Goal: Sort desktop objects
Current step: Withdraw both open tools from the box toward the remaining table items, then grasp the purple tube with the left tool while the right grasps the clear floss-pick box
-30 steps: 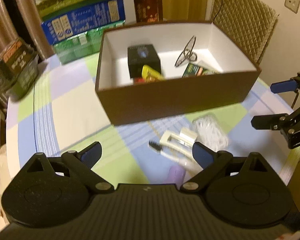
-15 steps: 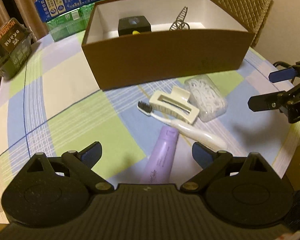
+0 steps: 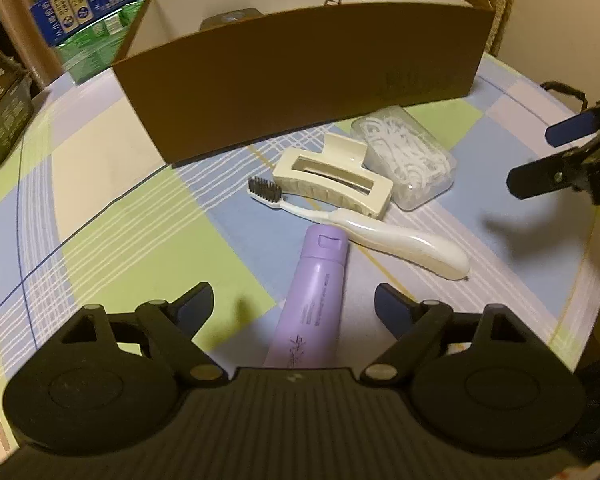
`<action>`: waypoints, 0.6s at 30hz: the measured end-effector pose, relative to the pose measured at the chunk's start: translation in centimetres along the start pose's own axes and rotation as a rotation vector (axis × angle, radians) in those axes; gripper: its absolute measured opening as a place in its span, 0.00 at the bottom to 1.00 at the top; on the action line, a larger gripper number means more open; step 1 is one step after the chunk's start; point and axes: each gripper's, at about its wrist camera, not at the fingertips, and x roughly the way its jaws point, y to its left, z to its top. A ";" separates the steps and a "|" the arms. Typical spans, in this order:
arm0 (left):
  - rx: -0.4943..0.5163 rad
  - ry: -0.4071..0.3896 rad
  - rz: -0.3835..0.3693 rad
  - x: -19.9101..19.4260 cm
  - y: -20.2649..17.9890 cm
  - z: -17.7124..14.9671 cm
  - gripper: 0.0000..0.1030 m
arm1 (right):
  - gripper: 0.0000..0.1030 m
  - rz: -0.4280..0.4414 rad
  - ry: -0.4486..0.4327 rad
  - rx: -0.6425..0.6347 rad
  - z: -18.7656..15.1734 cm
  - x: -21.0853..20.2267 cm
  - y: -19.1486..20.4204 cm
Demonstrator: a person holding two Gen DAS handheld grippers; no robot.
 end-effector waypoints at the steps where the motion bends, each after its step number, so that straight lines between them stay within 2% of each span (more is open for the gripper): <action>1: 0.011 0.003 0.001 0.3 -0.1 0.1 0.80 | 0.98 -0.002 0.001 0.004 0.0 0.0 -0.1; 7: 0.036 0.008 -0.011 1.9 -0.3 0.5 0.67 | 0.98 -0.010 0.002 0.025 -0.1 0.3 -0.3; 12: 0.046 0.022 -0.041 2.6 -0.1 0.4 0.46 | 0.98 -0.008 -0.004 0.034 0.1 0.6 -0.3; 14: 0.028 0.016 -0.065 2.4 0.4 0.1 0.30 | 0.98 -0.003 -0.011 0.033 0.3 0.7 -0.1; 18: -0.027 0.014 -0.024 2.2 1.9 -0.2 0.29 | 0.98 0.010 -0.026 0.017 1.0 1.4 0.7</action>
